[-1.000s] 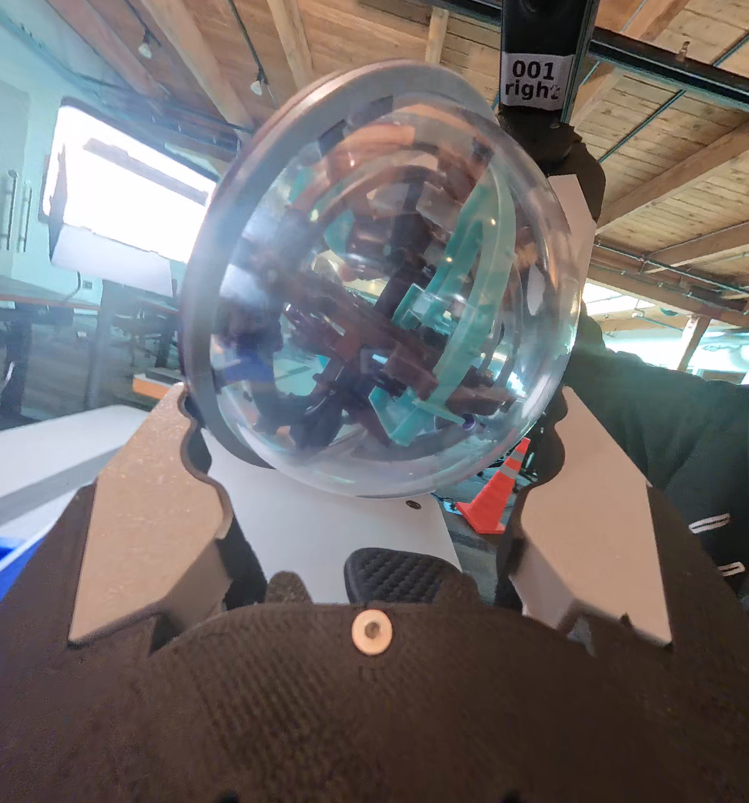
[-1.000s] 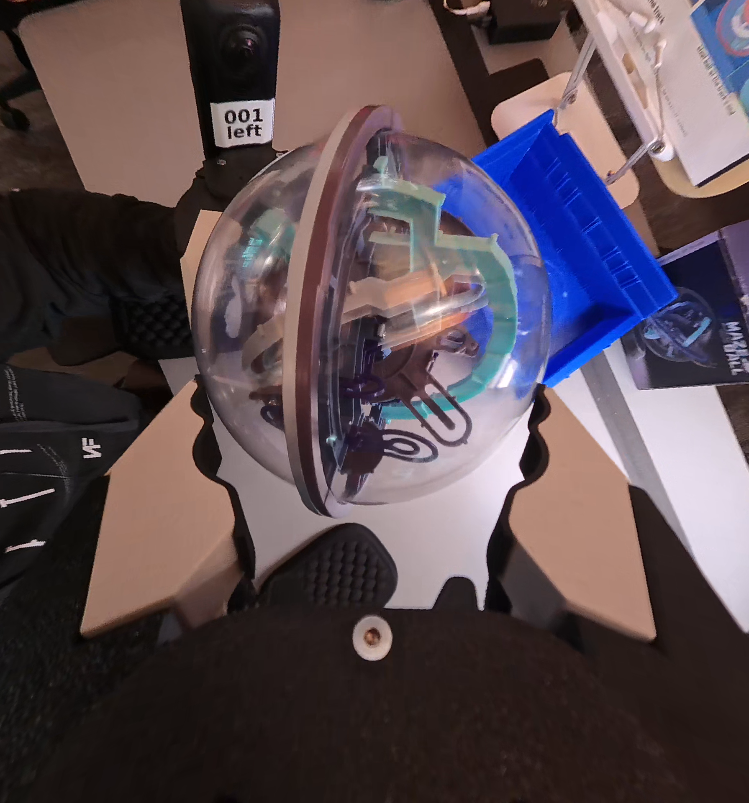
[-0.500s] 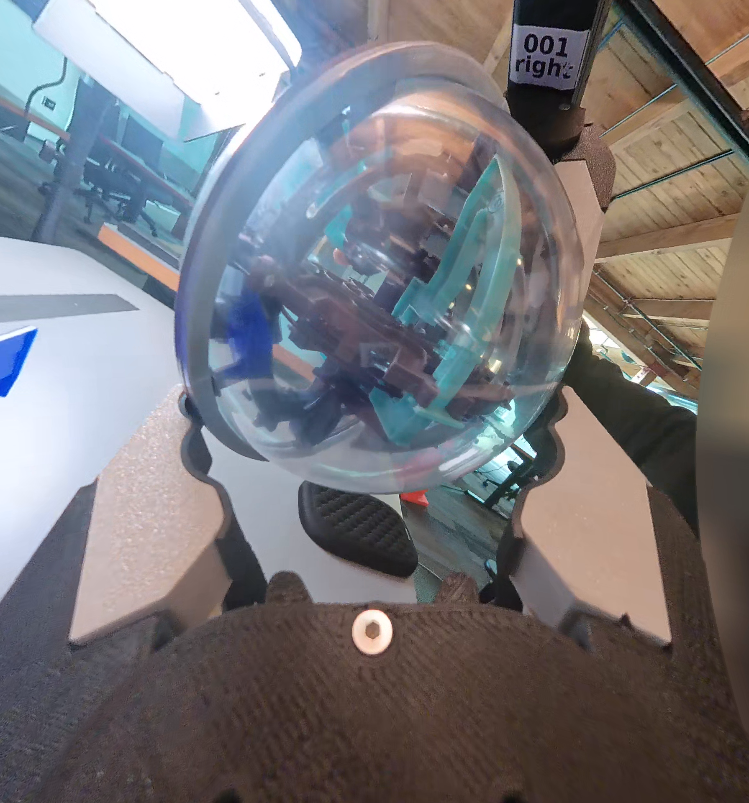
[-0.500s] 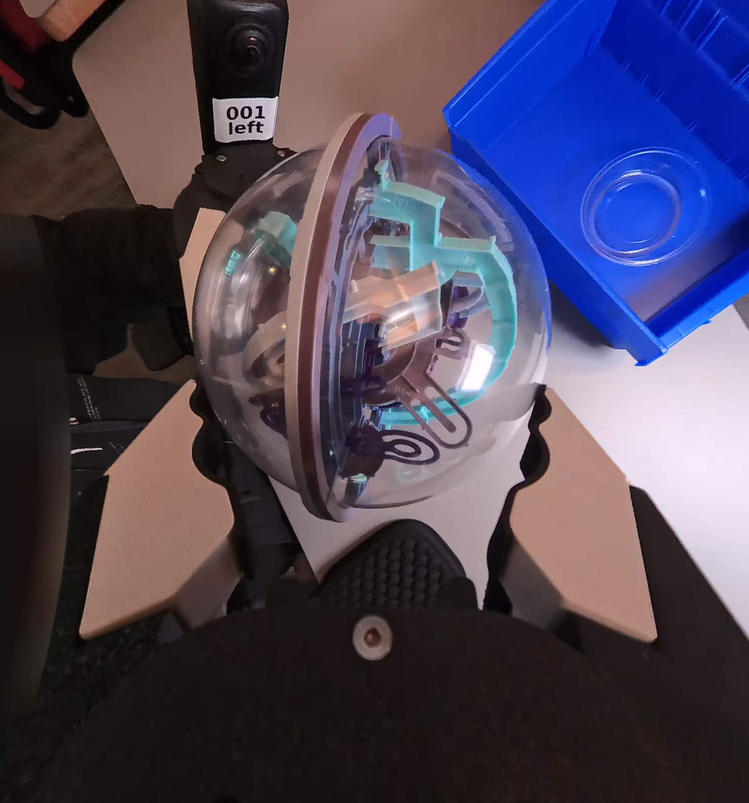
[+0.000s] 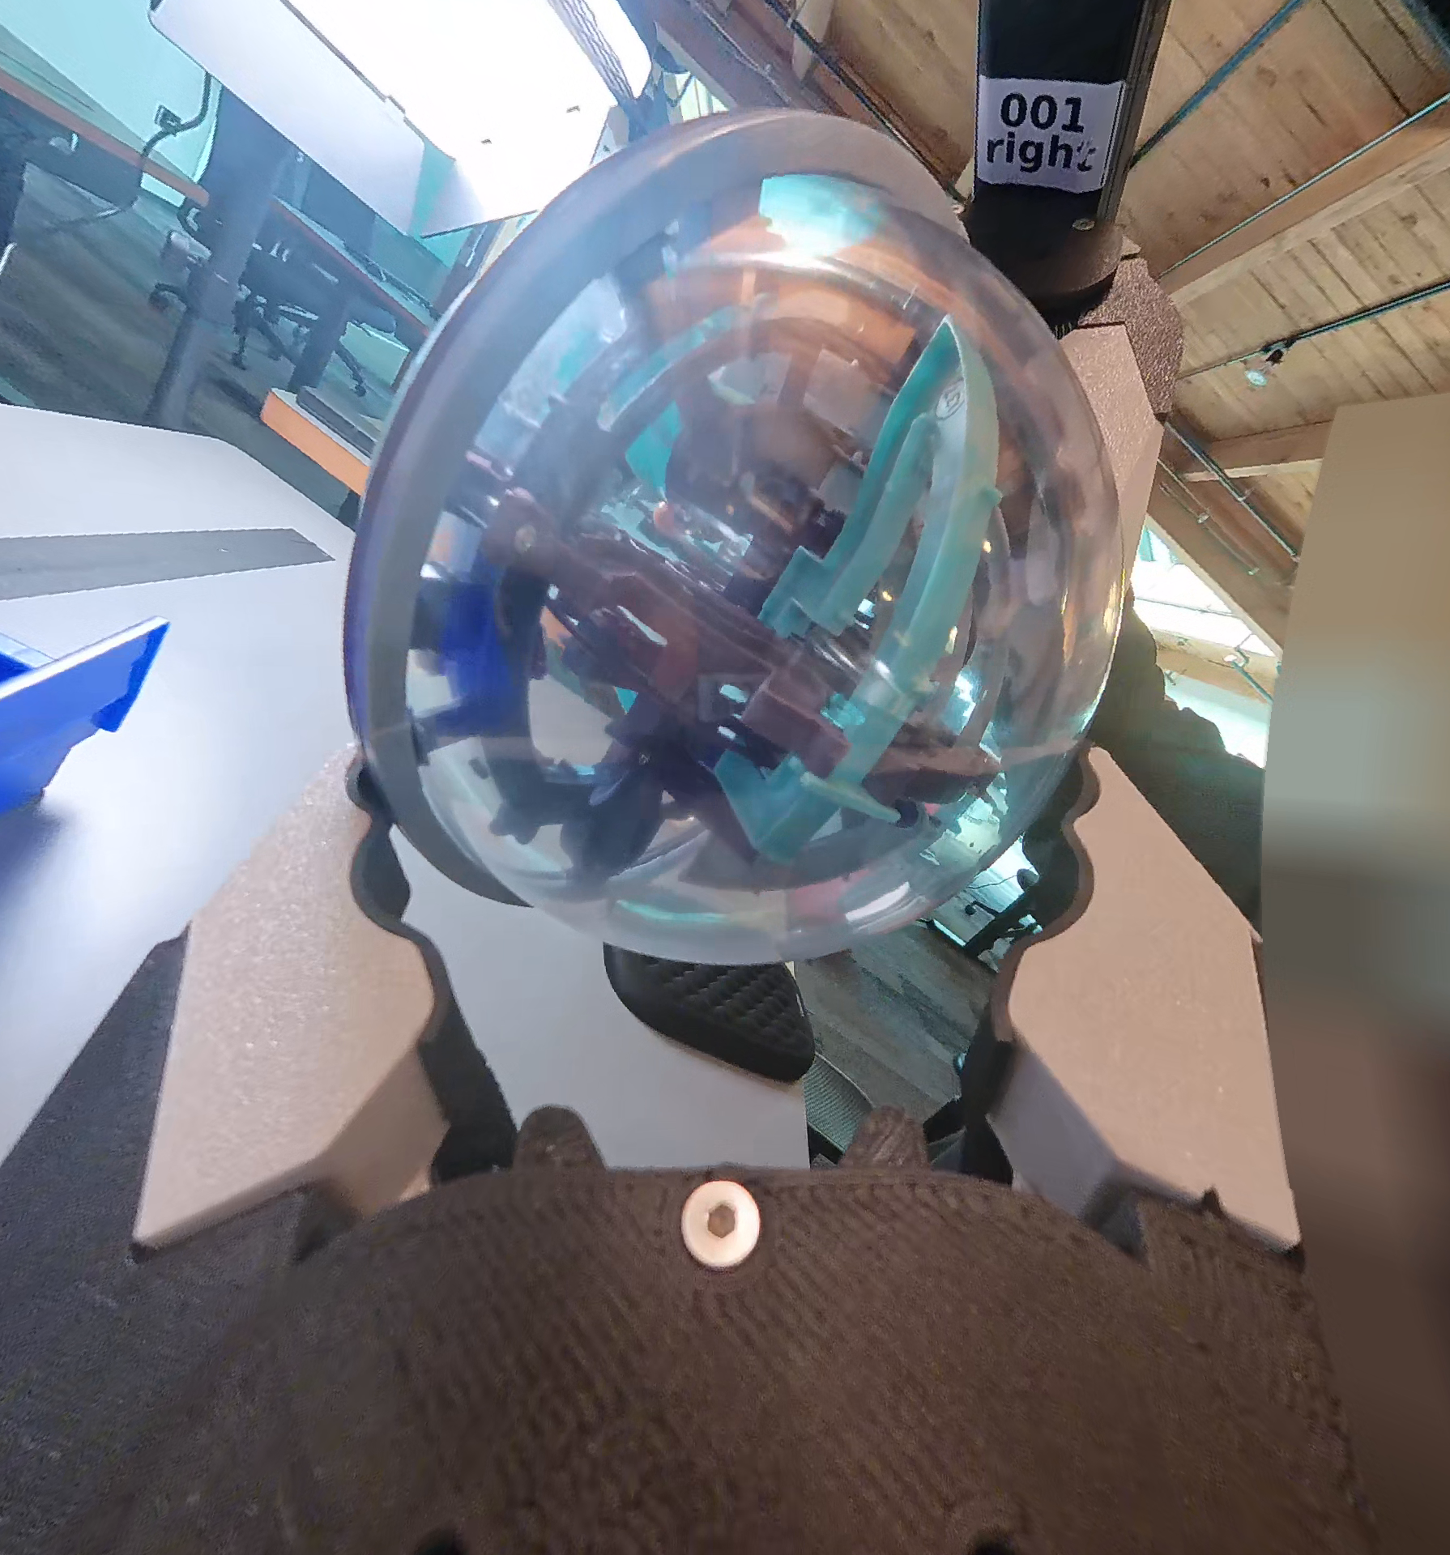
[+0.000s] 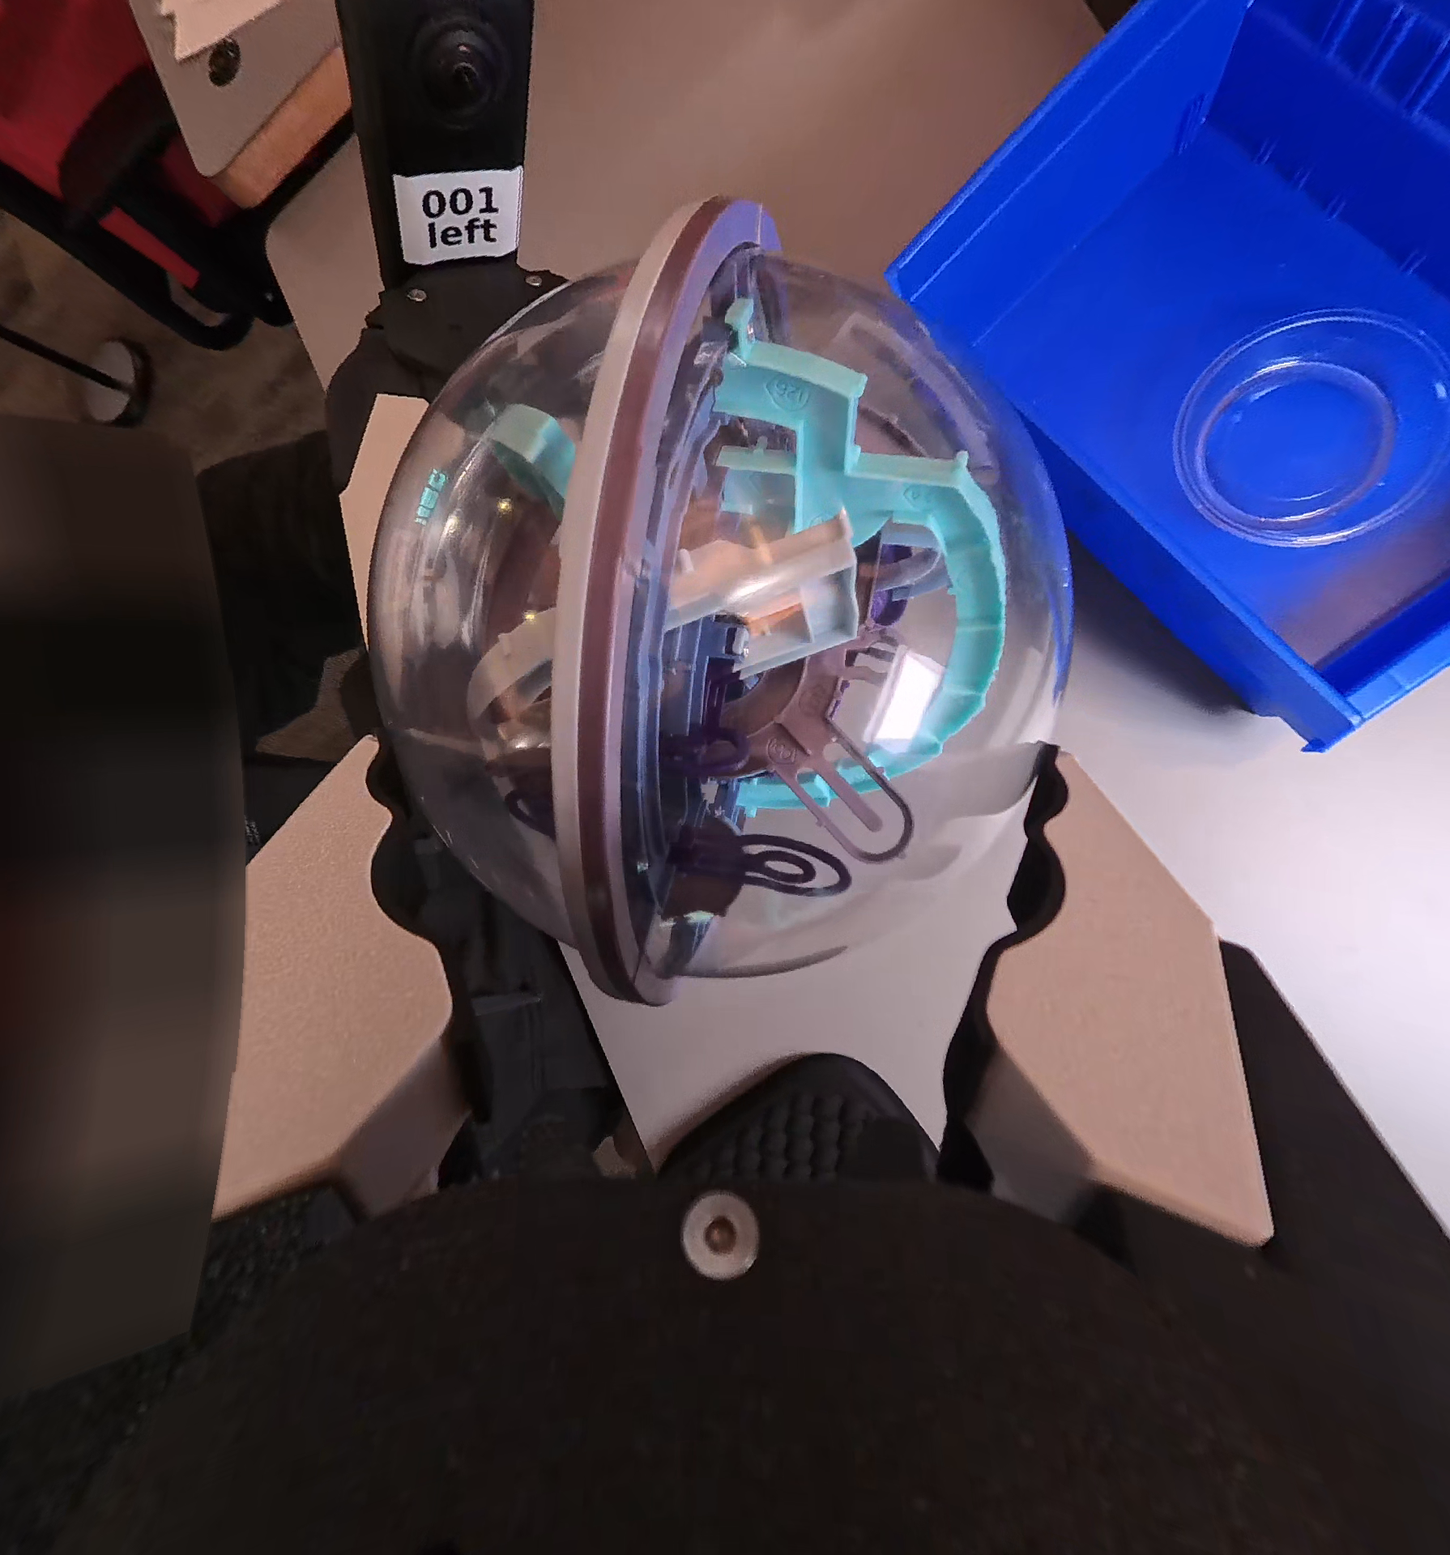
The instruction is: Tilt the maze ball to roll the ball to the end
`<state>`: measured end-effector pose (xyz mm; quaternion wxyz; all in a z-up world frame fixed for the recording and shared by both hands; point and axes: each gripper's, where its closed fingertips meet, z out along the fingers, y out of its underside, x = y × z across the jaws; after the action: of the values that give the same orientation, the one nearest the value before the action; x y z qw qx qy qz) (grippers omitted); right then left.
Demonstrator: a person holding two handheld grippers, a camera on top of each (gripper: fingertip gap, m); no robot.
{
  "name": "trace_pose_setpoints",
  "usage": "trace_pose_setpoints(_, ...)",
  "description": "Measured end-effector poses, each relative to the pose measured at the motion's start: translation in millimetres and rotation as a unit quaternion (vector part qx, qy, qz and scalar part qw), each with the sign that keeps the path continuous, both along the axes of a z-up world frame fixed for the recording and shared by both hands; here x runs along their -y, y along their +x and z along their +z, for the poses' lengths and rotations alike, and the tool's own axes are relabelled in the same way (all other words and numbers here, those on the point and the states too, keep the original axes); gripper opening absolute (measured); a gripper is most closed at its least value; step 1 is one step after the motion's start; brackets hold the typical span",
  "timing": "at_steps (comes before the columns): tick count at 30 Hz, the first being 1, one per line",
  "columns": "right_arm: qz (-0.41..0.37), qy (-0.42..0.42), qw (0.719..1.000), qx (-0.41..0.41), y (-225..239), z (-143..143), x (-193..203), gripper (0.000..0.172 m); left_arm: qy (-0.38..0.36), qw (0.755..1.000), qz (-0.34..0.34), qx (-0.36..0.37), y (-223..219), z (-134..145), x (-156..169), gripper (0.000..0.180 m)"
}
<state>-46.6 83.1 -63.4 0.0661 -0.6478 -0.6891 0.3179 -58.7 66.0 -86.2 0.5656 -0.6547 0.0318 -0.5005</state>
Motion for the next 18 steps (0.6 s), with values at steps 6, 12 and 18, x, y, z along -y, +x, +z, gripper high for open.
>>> trace_pose_setpoints(6, 0.002, -0.002, 1.0, -0.005, -1, 3, 0, 0.14, -0.001, 1.0, 0.004, -0.005, -1, 4, 1, 0.15)
trace_pose_setpoints(12, 0.019, 0.007, 1.0, -0.017, -1, 4, 0, 0.141, 0.007, 1.0, 0.017, -0.022, -1, 5, 1, 0.151)
trace_pose_setpoints(18, 0.053, 0.04, 0.997, -0.036, 3, -9, 3, 0.141, 0.033, 0.997, 0.041, -0.058, 1, -8, 4, 0.15)
